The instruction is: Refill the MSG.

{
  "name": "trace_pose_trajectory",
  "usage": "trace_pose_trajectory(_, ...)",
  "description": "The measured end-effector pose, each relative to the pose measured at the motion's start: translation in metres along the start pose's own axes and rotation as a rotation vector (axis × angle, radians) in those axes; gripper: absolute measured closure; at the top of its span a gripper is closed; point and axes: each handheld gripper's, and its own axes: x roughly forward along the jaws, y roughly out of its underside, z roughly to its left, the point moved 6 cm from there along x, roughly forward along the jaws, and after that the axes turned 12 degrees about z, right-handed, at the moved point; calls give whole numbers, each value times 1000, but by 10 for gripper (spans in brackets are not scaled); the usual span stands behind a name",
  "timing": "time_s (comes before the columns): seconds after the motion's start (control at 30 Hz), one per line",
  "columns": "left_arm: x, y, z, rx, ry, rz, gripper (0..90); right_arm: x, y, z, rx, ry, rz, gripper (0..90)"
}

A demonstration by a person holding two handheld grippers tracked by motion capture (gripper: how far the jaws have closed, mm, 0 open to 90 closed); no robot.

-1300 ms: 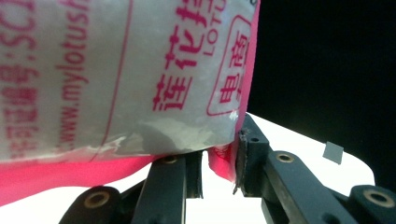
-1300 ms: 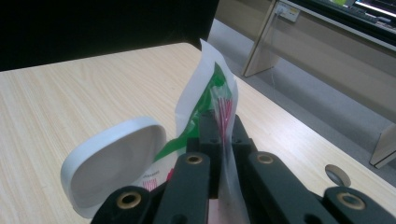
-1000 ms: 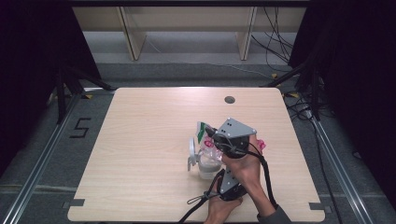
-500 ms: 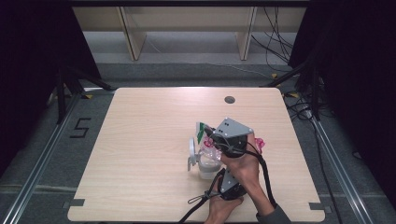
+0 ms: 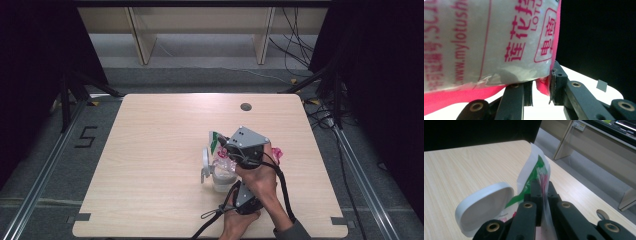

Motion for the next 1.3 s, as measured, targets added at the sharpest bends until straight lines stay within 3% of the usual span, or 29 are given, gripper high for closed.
trace_pose_trajectory(0.4, 0, -1, 0, 2, 3, -24, 755, 3, -1, 2, -9, 2, 1, 895)
trace_pose_trajectory(0.53, -2, 1, 1, 6, -17, 15, 755, 3, -1, 2, -2, 0, -1, 895)
trace_pose_trajectory(0.57, 0, 0, 0, 3, -5, -13, 755, 2, 0, 1, 1, -5, -1, 895)
trace_pose_trajectory(0.63, 0, 0, 1, 4, -13, -19, 755, 1, -1, 1, 5, -11, -6, 895)
trace_pose_trajectory(0.83, -1, 1, 0, 10, -2, -2, 755, 0, 0, 0, 7, -11, -11, 895)
trace_pose_trajectory(0.93, -1, 1, 0, 8, -12, -7, 755, 0, 0, -1, 25, -15, -14, 896)
trace_pose_trajectory(0.97, -2, 2, 0, 12, -21, 11, 755, 0, 0, -1, 33, -16, -15, 896)
trace_pose_trajectory(1.03, -2, 1, 0, 12, -18, 1, 755, 0, -1, -2, 9, -14, -24, 896)
trace_pose_trajectory(1.2, -3, 2, 0, 15, -22, 10, 755, -1, 0, -1, 19, -18, -16, 896)
trace_pose_trajectory(1.3, -1, 1, 0, 11, -17, -15, 756, -1, -1, -2, 20, -16, -23, 895)
